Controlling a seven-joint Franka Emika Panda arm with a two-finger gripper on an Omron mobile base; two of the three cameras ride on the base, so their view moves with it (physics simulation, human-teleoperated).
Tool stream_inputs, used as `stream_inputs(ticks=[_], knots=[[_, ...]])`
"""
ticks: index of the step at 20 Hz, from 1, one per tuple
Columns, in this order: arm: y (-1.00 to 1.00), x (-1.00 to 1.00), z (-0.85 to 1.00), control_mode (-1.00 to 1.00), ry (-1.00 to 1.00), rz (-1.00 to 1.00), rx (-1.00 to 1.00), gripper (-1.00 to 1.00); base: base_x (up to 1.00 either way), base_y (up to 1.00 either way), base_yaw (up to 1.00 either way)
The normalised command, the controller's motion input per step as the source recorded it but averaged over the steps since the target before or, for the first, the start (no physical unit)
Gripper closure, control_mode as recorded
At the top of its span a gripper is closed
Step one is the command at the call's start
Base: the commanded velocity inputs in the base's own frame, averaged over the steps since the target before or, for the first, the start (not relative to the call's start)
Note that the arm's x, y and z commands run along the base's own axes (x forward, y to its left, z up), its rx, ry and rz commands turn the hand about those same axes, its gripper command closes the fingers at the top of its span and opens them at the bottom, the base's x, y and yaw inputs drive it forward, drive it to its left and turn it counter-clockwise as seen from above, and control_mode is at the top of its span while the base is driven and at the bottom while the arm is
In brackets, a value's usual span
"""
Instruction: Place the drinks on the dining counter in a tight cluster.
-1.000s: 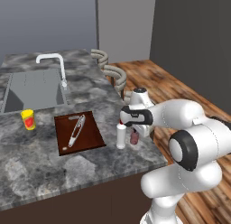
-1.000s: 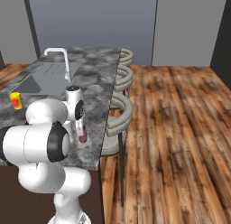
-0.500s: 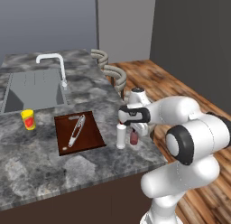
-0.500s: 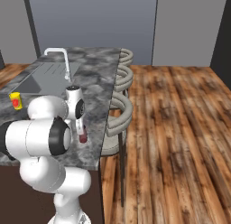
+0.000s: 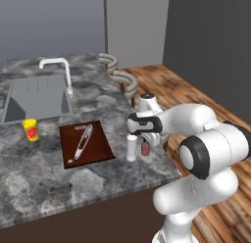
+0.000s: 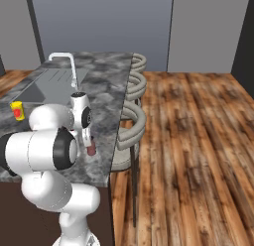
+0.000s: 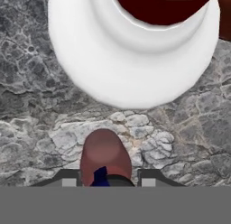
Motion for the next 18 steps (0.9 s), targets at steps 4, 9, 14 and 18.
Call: stream_inputs(ticks=[4,9,14,18], knots=[[0.0,-0.09,-0.01,-1.0,0.0,0.0,0.0,1.0,0.0,0.0,0.0],[0.0,-0.02,-0.01,-1.0,0.0,0.0,0.0,1.0,0.0,0.0,0.0],[0.0,0.0,0.0,-1.0,0.0,0.0,0.0,-1.0,0.0,0.0,0.0],[0.0,0.0,0.0,-1.0,0.0,0.0,0.0,-1.0,0.0,0.0,0.0]])
